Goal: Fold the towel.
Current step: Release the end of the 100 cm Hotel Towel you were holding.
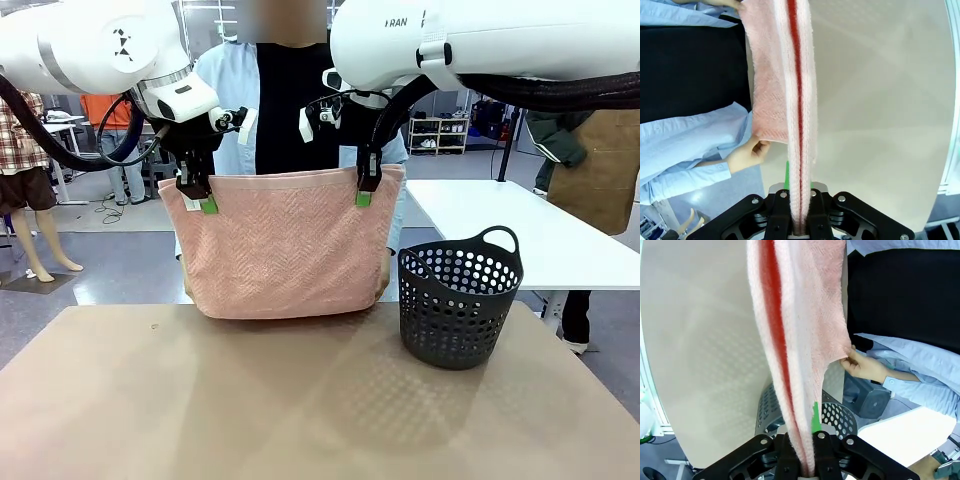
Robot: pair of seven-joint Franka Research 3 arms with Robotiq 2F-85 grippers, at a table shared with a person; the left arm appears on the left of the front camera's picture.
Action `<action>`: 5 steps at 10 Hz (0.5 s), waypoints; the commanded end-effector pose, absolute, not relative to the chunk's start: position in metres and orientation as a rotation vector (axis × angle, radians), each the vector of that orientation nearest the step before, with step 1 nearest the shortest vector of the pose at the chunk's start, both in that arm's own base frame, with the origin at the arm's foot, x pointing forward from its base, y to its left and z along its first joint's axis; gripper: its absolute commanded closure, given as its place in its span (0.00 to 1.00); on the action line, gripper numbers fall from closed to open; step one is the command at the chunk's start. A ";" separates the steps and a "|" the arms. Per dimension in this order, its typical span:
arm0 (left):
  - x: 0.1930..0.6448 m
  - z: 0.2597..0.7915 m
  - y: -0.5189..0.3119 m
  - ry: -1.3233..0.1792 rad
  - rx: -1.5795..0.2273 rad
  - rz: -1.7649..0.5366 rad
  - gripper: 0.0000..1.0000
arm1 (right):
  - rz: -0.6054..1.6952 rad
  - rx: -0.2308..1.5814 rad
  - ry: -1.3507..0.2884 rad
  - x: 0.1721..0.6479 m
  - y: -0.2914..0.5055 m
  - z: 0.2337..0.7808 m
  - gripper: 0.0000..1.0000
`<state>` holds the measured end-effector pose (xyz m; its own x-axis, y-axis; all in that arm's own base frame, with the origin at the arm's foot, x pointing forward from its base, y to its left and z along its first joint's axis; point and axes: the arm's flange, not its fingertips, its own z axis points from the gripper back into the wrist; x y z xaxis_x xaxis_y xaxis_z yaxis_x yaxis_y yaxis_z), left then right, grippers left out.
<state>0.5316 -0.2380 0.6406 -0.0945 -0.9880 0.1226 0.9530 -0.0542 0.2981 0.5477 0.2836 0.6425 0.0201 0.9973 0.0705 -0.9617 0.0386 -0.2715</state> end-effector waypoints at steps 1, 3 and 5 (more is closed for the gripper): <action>0.532 0.641 -0.237 -0.344 0.133 -1.627 1.00 | 1.529 -0.171 -0.271 0.547 0.283 0.645 1.00; 0.532 0.641 -0.237 -0.344 0.133 -1.627 1.00 | 1.529 -0.171 -0.271 0.547 0.283 0.645 1.00; 0.532 0.641 -0.237 -0.344 0.133 -1.627 1.00 | 1.529 -0.171 -0.271 0.547 0.283 0.645 1.00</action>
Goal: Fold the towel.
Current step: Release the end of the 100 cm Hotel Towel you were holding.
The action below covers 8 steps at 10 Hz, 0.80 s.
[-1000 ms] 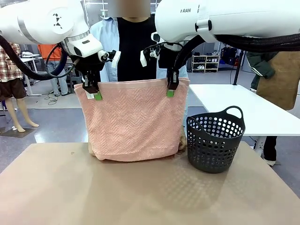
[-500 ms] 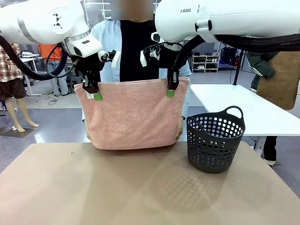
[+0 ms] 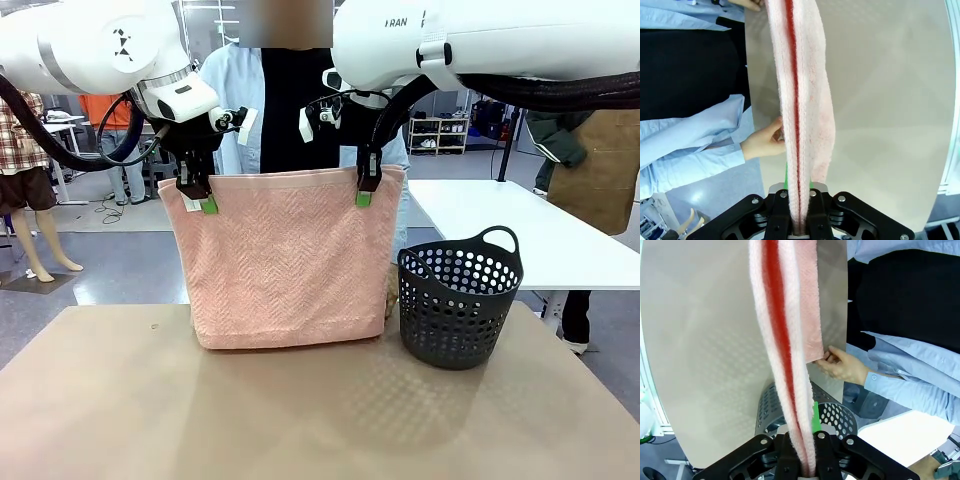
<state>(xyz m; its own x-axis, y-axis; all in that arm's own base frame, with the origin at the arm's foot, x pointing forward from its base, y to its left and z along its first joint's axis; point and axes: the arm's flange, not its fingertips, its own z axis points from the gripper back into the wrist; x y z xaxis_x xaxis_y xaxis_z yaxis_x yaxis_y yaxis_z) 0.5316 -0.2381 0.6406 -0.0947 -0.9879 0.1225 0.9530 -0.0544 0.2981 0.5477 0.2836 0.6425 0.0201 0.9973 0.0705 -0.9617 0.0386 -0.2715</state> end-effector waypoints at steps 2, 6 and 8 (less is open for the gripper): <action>0.532 0.641 -0.237 -0.344 0.133 -1.627 1.00 | 1.529 -0.171 -0.271 0.547 0.283 0.645 1.00; 0.532 0.641 -0.237 -0.344 0.133 -1.627 1.00 | 1.529 -0.171 -0.271 0.547 0.283 0.645 1.00; 0.532 0.641 -0.237 -0.344 0.133 -1.627 1.00 | 1.529 -0.171 -0.271 0.547 0.283 0.645 1.00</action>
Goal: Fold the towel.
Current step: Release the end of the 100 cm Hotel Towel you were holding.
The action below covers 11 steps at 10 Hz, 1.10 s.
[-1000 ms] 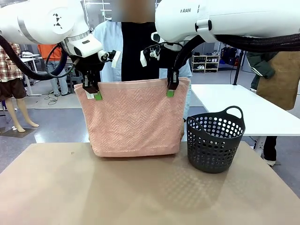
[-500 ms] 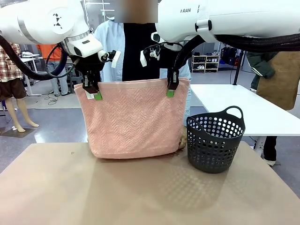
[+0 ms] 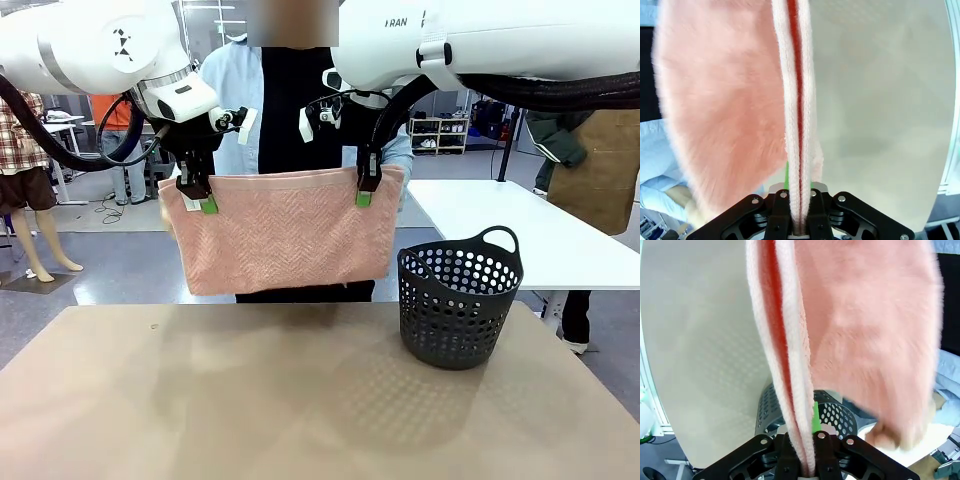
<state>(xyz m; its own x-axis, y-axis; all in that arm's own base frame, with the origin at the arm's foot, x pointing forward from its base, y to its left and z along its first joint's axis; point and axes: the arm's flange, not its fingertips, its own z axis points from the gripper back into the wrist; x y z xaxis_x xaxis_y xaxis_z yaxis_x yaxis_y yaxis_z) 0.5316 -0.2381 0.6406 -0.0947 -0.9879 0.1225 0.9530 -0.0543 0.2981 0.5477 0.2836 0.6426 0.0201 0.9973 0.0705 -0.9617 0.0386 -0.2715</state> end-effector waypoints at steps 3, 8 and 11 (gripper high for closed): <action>0.532 0.641 -0.237 -0.344 0.133 -1.627 1.00 | 1.529 -0.171 -0.271 0.547 0.283 0.645 1.00; 0.532 0.641 -0.237 -0.344 0.133 -1.627 1.00 | 1.529 -0.171 -0.271 0.547 0.283 0.645 1.00; 0.532 0.641 -0.237 -0.344 0.133 -1.627 1.00 | 1.529 -0.171 -0.271 0.547 0.283 0.645 1.00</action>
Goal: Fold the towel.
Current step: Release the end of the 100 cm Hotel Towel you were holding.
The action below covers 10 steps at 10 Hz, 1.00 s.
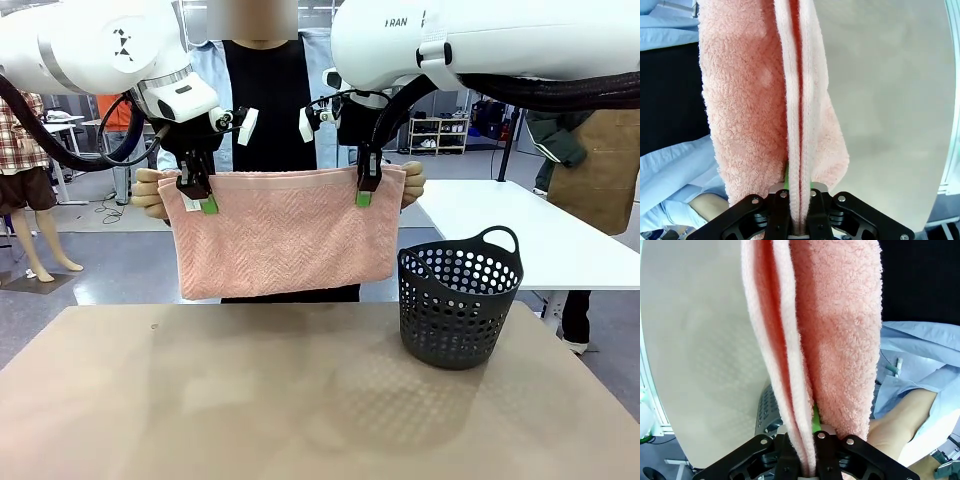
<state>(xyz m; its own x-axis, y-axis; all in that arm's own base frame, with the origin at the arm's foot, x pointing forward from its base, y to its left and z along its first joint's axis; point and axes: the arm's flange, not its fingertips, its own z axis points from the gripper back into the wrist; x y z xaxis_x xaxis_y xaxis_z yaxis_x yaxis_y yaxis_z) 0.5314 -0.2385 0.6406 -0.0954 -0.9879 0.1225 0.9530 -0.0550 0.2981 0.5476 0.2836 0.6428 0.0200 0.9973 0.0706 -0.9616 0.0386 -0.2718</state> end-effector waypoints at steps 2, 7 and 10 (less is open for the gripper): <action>0.532 0.641 -0.237 -0.344 0.133 -1.627 1.00 | 1.529 -0.171 -0.271 0.547 0.283 0.645 1.00; 0.532 0.641 -0.237 -0.344 0.133 -1.627 1.00 | 1.529 -0.171 -0.271 0.547 0.283 0.645 1.00; 0.531 0.641 -0.238 -0.356 0.122 -1.620 0.47 | 1.524 -0.174 -0.280 0.546 0.283 0.643 0.73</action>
<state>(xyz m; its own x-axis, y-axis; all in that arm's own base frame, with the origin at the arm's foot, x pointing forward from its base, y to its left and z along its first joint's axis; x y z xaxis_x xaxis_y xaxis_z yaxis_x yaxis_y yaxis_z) 0.5312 -0.2389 0.6407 -0.0953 -0.9878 0.1229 0.9529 -0.0548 0.2983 0.5473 0.2837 0.6434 0.0196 0.9973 0.0709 -0.9611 0.0383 -0.2734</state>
